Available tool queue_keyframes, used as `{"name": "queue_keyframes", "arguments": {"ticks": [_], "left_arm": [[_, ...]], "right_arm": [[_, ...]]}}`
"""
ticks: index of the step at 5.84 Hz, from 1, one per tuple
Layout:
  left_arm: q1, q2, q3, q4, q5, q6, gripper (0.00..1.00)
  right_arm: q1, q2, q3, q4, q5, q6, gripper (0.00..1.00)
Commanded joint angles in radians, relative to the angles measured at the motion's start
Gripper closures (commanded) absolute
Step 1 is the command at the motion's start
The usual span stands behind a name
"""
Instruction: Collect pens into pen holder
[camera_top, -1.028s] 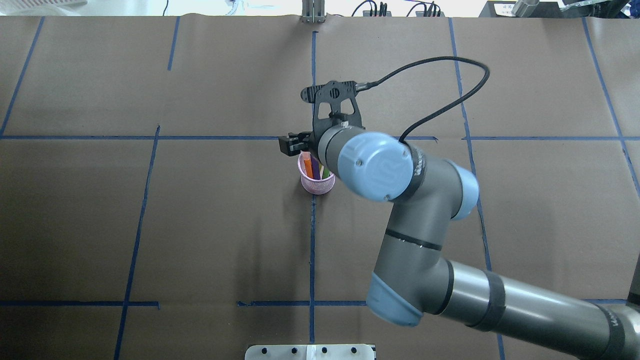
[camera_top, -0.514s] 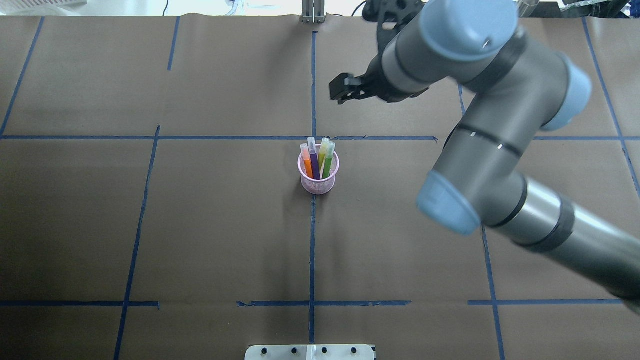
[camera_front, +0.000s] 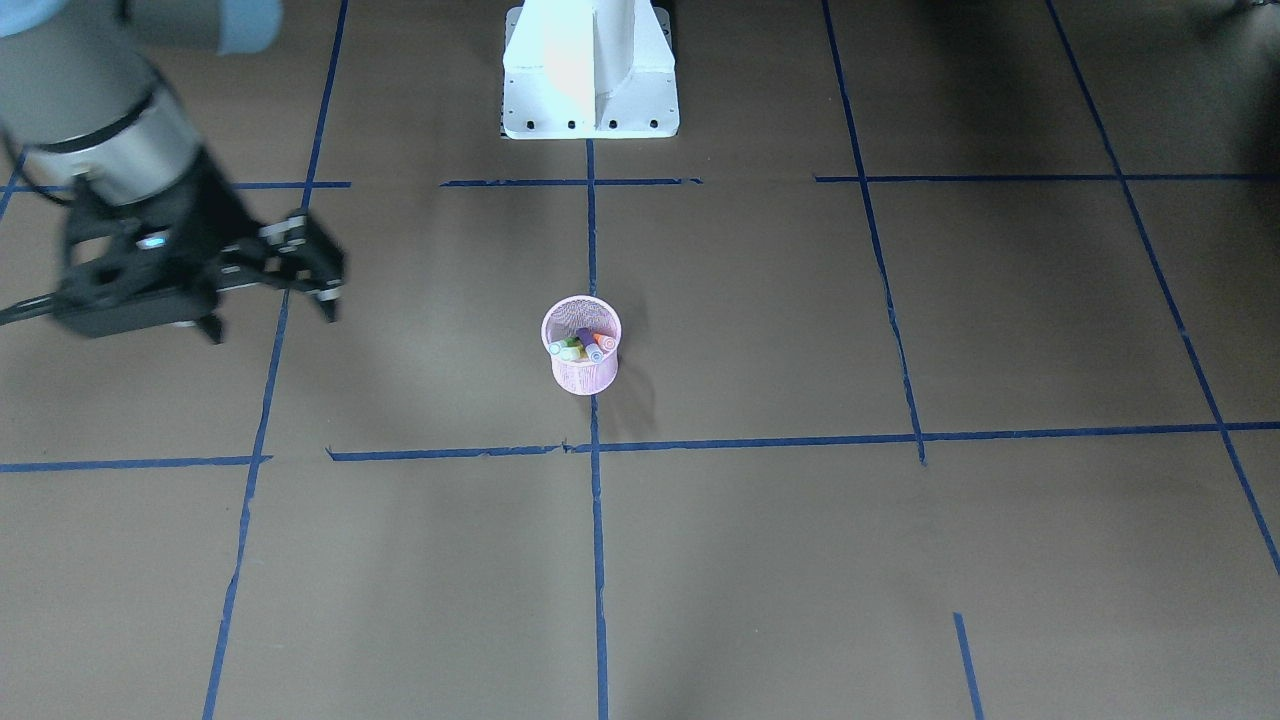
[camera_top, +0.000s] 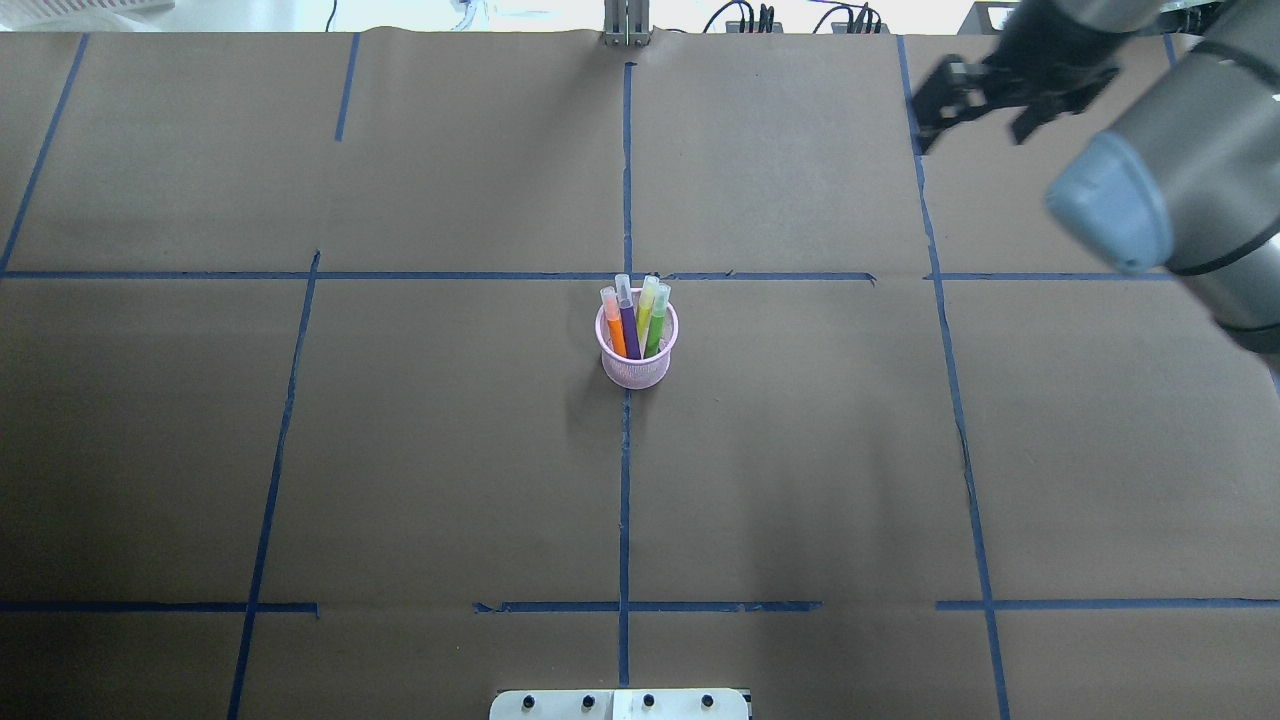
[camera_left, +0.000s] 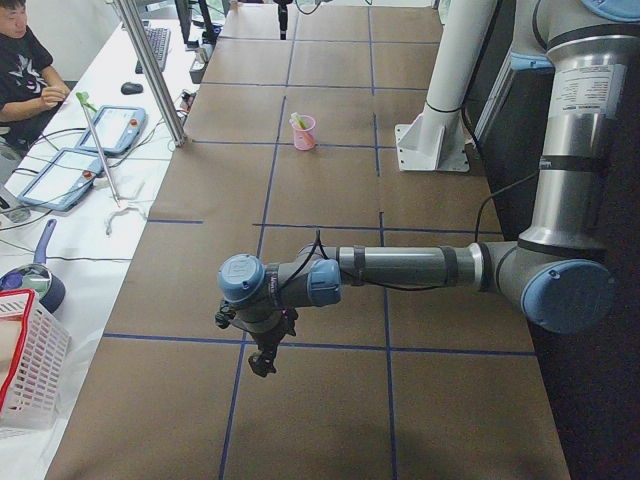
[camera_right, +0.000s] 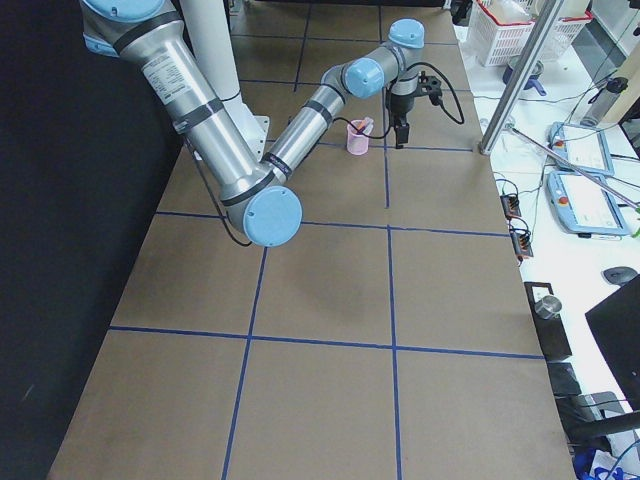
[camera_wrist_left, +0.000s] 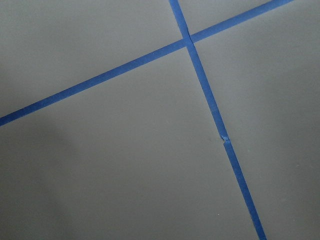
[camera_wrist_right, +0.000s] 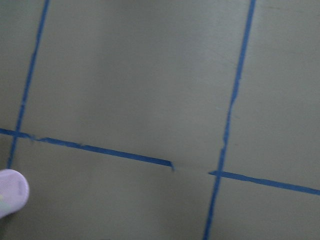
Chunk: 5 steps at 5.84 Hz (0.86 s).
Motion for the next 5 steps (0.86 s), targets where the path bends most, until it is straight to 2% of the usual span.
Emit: {"name": "queue_keyframes", "arguments": {"ticks": [1, 3, 5], "left_arm": [[-0.010, 0.016, -0.015, 0.002, 0.000, 0.000, 0.00], [-0.011, 0.096, -0.088, 0.011, -0.001, -0.003, 0.00], [-0.011, 0.099, -0.093, 0.010, -0.002, -0.058, 0.00]], "right_arm": [[0.193, -0.171, -0.075, -0.029, 0.037, -0.411, 0.00], [0.319, -0.306, -0.180, -0.015, 0.052, -0.692, 0.00], [0.434, -0.465, -0.185, -0.010, 0.061, -0.868, 0.00]]}}
